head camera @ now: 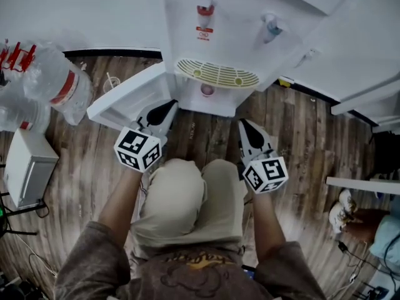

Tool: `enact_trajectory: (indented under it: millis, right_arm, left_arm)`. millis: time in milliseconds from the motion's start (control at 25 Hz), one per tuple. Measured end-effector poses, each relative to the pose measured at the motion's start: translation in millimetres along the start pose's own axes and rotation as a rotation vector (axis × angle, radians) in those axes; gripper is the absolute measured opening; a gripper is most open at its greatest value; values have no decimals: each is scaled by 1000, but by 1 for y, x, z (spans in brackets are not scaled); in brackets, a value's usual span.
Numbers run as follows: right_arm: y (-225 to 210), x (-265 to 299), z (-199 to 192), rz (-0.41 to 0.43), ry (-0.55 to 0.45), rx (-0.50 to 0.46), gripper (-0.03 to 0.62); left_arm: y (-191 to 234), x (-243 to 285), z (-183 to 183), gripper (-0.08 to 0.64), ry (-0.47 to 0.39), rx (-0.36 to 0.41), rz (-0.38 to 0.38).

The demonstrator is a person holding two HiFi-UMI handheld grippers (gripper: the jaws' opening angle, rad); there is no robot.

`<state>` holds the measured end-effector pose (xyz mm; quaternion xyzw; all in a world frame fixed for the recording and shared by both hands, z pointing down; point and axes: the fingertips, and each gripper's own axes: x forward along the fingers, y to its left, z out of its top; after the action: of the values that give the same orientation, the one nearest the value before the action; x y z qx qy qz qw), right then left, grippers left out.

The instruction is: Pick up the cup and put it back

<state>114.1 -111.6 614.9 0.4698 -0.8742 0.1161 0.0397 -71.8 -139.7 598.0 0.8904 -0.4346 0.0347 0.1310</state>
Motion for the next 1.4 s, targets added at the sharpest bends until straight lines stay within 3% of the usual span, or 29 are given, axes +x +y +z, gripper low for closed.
enact_trajectory:
  millis: [400,640,960,1400]
  right_arm:
    - [-2,-10,-1,-11,-15,-13,2]
    - [-3,-13,0,-19,-28,-11,2]
    - [-7,-18,0,-33,-46,-7,2]
    - [-8,-36,13,-44,-80,-11,2]
  left_arm:
    - [-12,-16,-9,5,-20,-20,-29]
    - [-13,-15,-18,129,-25,-31,-48]
    - [-4,4,-52,383,18,20,-9]
    - [0,65,-110,413,53,17,-21]
